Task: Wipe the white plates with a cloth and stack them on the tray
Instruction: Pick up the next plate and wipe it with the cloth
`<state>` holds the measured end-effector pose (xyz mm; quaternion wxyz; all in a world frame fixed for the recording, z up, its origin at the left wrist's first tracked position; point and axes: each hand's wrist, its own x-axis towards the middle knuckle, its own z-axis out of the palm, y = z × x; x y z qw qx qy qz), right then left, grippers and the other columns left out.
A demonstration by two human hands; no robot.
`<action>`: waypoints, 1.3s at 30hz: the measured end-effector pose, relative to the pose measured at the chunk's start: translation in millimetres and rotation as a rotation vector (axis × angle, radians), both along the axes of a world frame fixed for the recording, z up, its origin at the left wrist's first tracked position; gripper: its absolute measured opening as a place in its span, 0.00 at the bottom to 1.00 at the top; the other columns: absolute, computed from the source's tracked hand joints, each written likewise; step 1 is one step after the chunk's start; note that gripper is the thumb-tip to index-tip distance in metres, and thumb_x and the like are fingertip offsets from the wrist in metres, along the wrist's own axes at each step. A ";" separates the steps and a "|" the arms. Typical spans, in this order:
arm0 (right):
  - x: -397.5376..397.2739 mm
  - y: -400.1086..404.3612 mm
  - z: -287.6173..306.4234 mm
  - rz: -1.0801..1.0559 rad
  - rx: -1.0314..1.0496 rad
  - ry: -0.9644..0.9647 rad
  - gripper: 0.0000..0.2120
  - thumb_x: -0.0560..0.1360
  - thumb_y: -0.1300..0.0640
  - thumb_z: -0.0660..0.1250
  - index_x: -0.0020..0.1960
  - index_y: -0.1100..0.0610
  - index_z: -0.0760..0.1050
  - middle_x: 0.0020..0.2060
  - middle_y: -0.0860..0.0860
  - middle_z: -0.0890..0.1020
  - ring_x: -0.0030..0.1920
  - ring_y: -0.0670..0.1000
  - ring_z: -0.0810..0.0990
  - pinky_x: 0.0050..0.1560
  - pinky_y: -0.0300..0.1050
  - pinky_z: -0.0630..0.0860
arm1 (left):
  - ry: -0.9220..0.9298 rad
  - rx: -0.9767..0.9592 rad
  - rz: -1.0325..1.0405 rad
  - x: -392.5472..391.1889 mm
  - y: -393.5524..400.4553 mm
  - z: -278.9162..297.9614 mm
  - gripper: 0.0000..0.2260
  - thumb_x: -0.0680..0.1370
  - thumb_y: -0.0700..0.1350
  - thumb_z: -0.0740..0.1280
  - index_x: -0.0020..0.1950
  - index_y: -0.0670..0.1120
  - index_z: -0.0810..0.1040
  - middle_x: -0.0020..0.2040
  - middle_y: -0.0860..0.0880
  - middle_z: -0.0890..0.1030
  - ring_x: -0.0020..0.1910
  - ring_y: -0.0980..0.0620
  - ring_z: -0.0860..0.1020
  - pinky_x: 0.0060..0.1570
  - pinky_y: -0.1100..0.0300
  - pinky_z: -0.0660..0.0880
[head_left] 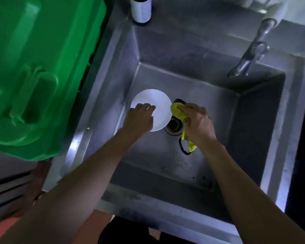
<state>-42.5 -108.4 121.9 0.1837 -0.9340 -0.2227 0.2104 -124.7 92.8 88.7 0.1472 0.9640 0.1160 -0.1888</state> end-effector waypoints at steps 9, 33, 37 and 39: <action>29.2 31.6 -54.1 0.069 0.069 0.062 0.33 0.71 0.72 0.60 0.70 0.47 0.75 0.69 0.50 0.75 0.66 0.62 0.69 0.63 0.60 0.72 | 0.077 -0.142 0.464 -3.6 26.8 -76.6 0.22 0.82 0.46 0.62 0.76 0.46 0.68 0.75 0.49 0.71 0.73 0.44 0.69 0.65 0.44 0.74; 30.5 39.1 -125.3 0.144 0.149 0.103 0.32 0.70 0.72 0.61 0.69 0.49 0.76 0.67 0.49 0.76 0.64 0.63 0.72 0.61 0.60 0.74 | -0.207 -0.323 1.142 7.7 29.4 -159.2 0.10 0.69 0.36 0.63 0.48 0.44 0.77 0.53 0.44 0.81 0.53 0.42 0.79 0.45 0.57 0.75; 27.1 36.2 -128.8 0.145 0.179 0.101 0.31 0.70 0.71 0.60 0.69 0.50 0.77 0.66 0.51 0.77 0.63 0.64 0.72 0.60 0.61 0.74 | -0.213 -0.413 1.299 11.8 29.7 -159.5 0.16 0.72 0.35 0.65 0.58 0.42 0.82 0.54 0.47 0.84 0.53 0.49 0.81 0.45 0.65 0.70; 26.4 34.8 -129.8 0.140 0.181 0.105 0.31 0.70 0.72 0.60 0.69 0.50 0.77 0.66 0.51 0.77 0.62 0.64 0.73 0.60 0.61 0.74 | -0.223 -0.458 1.365 13.0 31.4 -158.7 0.15 0.73 0.34 0.66 0.57 0.42 0.83 0.52 0.49 0.84 0.51 0.53 0.81 0.41 0.70 0.68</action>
